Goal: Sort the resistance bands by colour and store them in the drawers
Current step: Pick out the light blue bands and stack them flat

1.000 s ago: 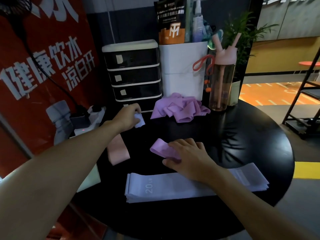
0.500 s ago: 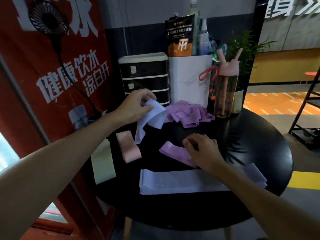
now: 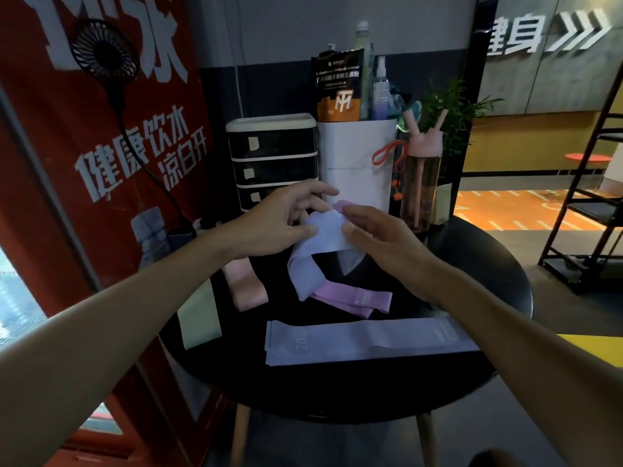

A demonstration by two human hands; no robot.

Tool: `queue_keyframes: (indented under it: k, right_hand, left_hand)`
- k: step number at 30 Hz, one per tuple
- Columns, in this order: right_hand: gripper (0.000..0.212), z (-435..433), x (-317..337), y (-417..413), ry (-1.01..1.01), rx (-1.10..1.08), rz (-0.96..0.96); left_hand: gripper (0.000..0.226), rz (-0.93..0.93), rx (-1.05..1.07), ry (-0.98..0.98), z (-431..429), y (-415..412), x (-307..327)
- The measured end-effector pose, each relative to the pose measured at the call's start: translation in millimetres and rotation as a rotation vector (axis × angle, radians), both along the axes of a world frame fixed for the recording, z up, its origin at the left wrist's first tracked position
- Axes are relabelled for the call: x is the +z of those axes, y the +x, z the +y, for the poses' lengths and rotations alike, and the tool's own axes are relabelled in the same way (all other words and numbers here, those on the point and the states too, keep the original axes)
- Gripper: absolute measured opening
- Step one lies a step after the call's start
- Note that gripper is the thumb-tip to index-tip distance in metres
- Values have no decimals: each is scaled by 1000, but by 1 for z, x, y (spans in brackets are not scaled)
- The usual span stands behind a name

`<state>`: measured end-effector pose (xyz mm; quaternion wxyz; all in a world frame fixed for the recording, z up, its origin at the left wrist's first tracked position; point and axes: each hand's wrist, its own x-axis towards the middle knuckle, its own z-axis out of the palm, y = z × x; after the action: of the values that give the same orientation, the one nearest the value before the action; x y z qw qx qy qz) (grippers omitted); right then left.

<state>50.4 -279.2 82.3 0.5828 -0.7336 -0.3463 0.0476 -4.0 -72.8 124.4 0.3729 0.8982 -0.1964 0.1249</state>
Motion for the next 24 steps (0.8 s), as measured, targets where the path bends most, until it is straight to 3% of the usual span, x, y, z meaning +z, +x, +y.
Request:
queue_keyframes:
  k: [6,14,16,19,24]
  right_hand:
    - [15,-8,3,-4,99,103,222]
    - [21,-15,-1,-1,174,206,503]
    - [24,-18,-4,0,86,216,488]
    - [23,-20,-9,-1,-122,155,315]
    - [36,-9,-15,-3,-134,65,203]
  left_hand:
    - [51,-13,31,-15,1,-5,-4]
    - [52,29,93,64,10,-4,-6]
    - [52,39,94,66,11,-3,-6]
    - [49,40,85,67,8,-2,-6]
    - [49,50,61,67,1,-3,-4]
